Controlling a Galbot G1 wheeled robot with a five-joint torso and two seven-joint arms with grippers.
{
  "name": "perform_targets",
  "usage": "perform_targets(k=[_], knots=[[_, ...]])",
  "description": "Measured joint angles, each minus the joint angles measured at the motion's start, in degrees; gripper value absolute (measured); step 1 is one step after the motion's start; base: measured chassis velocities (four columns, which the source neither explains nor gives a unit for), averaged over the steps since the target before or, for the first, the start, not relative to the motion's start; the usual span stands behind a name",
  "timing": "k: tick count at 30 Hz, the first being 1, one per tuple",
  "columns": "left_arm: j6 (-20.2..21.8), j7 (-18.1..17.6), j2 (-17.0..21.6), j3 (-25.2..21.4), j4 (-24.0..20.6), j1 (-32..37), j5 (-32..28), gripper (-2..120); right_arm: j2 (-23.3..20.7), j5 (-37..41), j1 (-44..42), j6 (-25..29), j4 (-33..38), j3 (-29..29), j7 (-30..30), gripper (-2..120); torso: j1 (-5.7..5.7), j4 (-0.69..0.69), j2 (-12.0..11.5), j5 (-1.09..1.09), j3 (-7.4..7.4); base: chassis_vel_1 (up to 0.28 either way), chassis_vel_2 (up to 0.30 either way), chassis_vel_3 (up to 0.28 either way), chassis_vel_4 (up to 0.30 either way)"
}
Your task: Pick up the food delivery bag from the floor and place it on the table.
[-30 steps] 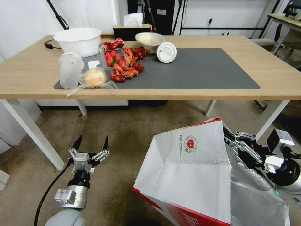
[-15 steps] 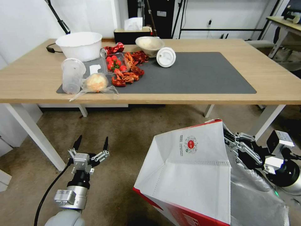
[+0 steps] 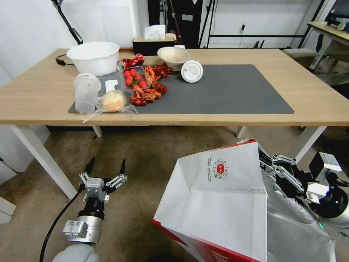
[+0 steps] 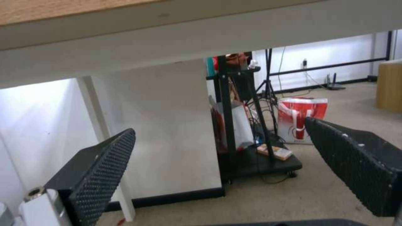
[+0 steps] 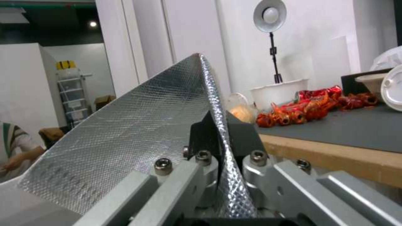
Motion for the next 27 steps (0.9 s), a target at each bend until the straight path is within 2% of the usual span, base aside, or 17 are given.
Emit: perform_targets(k=[27], knots=[[0.1, 0.2, -0.1, 0.4, 1.2, -0.5, 0.5, 100, 0.5, -0.8, 0.8, 0.2, -1.6, -0.5, -0.3, 0, 2.53, 0.00, 6.6, -0.01, 4.08, 0.000, 0.000, 0.000, 0.000]])
